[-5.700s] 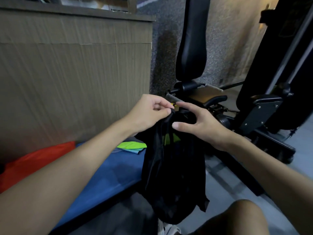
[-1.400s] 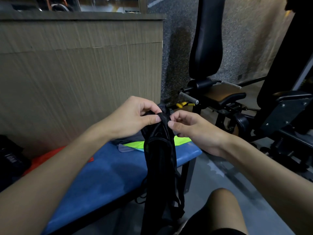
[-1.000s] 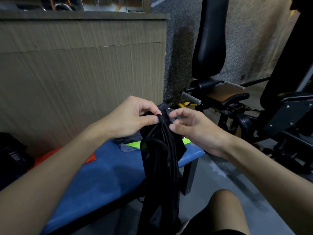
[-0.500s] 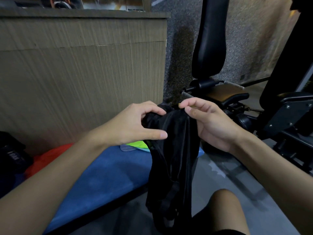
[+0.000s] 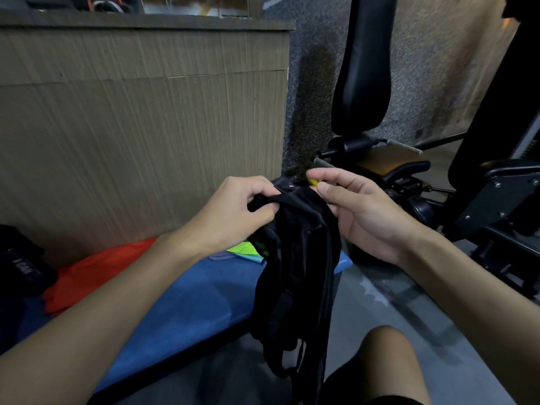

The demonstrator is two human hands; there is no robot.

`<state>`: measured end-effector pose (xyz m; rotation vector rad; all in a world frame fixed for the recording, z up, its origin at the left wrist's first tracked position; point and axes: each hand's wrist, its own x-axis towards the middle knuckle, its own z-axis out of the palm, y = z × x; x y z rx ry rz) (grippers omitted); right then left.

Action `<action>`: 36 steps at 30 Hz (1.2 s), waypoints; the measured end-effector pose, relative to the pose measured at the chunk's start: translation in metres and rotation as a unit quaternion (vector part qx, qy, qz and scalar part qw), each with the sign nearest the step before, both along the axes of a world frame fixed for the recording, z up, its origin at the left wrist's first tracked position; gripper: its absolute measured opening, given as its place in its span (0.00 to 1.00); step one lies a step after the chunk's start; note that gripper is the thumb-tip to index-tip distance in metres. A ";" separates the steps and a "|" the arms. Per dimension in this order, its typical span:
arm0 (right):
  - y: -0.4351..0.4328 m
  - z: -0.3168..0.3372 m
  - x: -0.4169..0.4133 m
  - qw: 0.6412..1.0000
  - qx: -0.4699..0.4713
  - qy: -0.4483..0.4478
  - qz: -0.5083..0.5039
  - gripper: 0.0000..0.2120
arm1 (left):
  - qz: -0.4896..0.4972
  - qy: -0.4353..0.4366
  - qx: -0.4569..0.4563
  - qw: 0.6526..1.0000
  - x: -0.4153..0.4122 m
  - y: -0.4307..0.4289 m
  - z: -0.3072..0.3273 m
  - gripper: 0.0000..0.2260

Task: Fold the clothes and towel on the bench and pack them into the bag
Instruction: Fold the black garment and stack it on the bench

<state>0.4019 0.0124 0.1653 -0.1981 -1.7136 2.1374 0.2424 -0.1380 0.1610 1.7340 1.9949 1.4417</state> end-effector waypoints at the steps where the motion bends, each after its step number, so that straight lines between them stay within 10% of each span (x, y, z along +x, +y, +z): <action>1: 0.001 0.001 0.001 1.000 -0.005 -0.015 0.019 0.18 | -0.010 0.004 -0.002 1.000 0.001 0.000 0.001 0.08; 12: -0.003 -0.008 -0.001 0.988 0.139 -0.015 -0.065 0.12 | -0.027 -0.030 0.002 0.999 0.001 -0.004 -0.002 0.17; 19: -0.006 -0.005 -0.004 0.917 0.377 -0.022 -0.129 0.05 | -0.031 -0.022 0.004 0.999 0.006 -0.004 -0.005 0.15; 36: -0.009 -0.003 -0.004 0.988 0.142 -0.037 -0.044 0.09 | 0.014 -0.039 0.016 0.999 0.004 -0.003 -0.005 0.05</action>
